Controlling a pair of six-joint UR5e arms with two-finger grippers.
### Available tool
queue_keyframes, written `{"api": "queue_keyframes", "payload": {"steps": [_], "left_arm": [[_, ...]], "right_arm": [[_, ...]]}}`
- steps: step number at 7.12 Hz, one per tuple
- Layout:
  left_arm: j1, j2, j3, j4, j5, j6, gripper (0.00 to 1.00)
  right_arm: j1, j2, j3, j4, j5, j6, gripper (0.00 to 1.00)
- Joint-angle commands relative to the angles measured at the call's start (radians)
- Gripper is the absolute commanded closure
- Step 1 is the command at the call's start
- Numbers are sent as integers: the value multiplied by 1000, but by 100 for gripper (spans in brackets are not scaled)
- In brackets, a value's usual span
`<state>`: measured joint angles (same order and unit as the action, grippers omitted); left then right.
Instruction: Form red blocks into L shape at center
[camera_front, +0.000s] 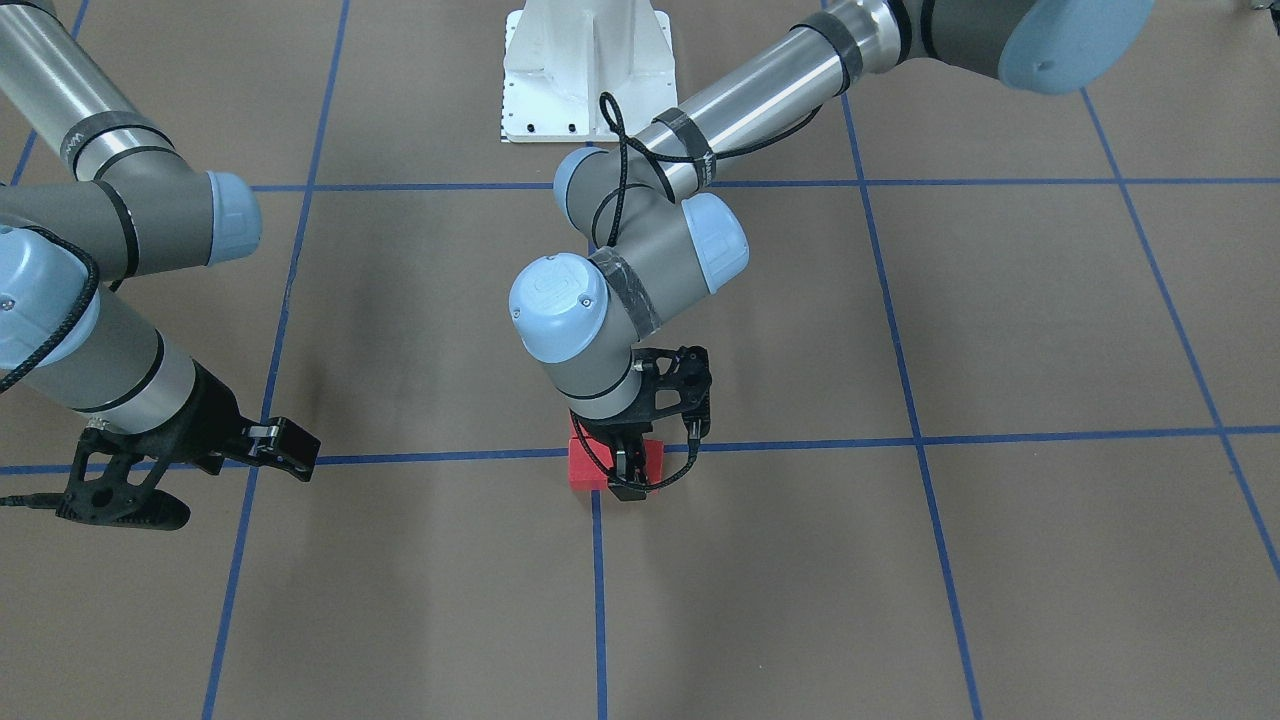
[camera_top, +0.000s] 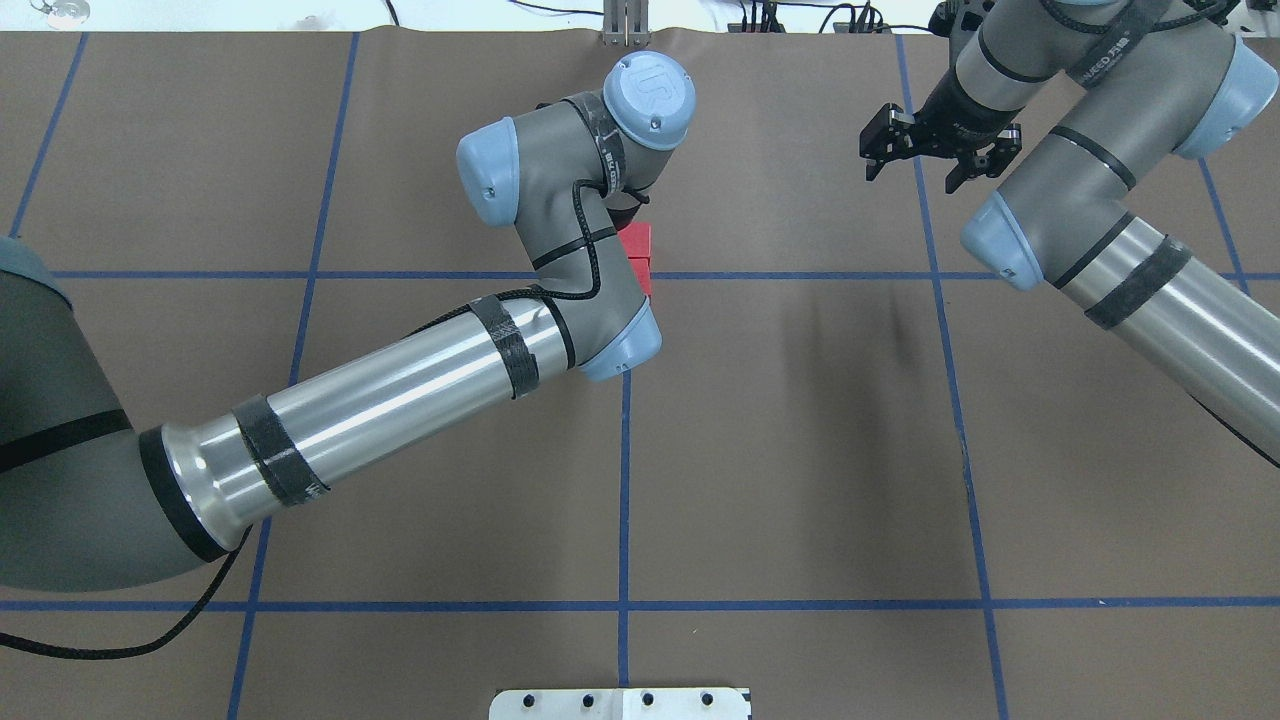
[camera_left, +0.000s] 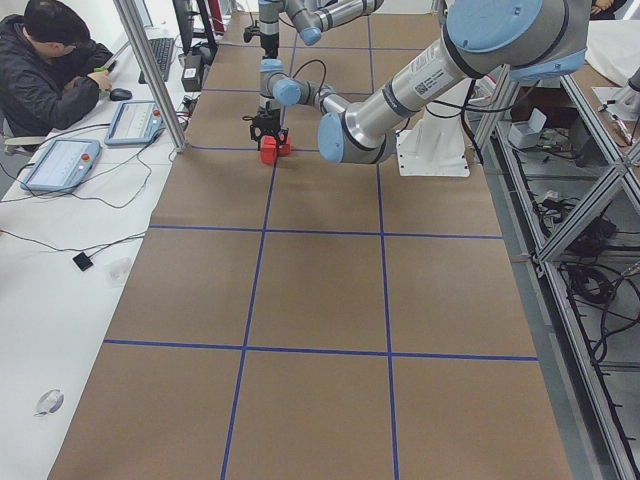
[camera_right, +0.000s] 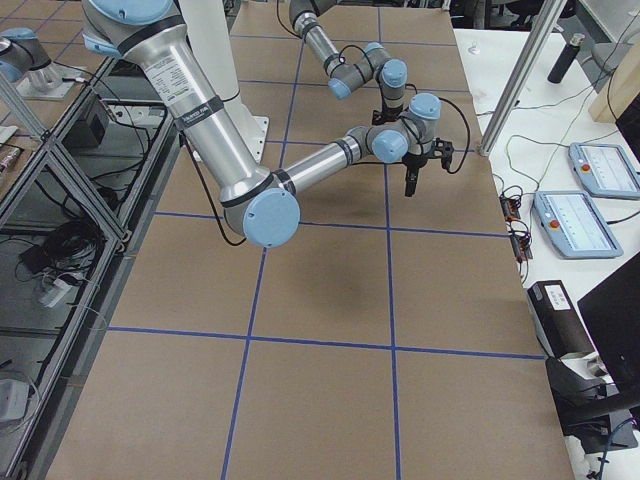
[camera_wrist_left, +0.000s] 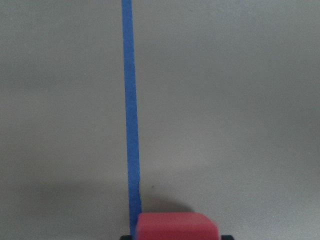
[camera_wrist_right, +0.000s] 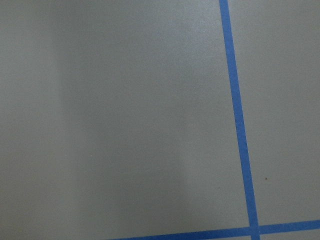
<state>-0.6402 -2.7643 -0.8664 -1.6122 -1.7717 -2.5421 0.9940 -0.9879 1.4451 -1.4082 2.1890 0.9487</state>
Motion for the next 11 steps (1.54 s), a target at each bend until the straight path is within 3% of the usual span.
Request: {"api": "queue_keyframes", "payload": {"steps": [1, 3, 6, 8, 10, 11], "left_arm": [[2, 0, -2, 0, 0, 12, 0], [-6, 0, -34, 17, -8, 63, 0], [-50, 63, -321, 255, -52, 234, 0], [-107, 255, -560, 275, -83, 520, 0], [-203, 473, -704, 270, -100, 929, 0], [-284, 541, -721, 256, -103, 1164, 0]], "right_arm": [[2, 0, 0, 0, 0, -1, 1], [3, 0, 0, 0, 2, -1, 1], [27, 3, 1, -1, 12, -2, 1], [55, -49, 33, 15, -1, 1, 1], [115, -63, 40, 34, -18, -7, 1], [167, -81, 35, 29, -11, -84, 1]]}}
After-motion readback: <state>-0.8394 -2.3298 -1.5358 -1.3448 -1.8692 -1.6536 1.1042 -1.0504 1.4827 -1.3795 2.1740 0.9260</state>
